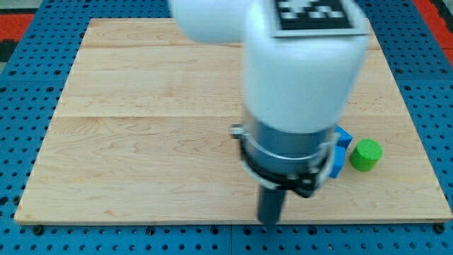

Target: Slide the green circle above the blue cube

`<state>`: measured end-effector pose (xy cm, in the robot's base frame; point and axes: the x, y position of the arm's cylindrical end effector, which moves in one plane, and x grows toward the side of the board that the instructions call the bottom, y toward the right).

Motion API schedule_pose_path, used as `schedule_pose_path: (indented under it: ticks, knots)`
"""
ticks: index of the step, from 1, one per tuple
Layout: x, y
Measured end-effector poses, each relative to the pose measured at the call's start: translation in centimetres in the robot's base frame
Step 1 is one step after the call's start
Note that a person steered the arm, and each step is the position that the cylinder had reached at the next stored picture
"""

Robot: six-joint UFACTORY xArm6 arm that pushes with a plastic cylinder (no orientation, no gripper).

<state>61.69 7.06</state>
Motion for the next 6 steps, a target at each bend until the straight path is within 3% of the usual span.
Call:
schedule_pose_path:
  ticks: [1, 3, 4, 5, 6]
  knots:
    - [-2.4, 8.8]
    - [-9.6, 15.4]
    - [-6.5, 15.2]
    - [-8.4, 20.1]
    - [-13.7, 20.3]
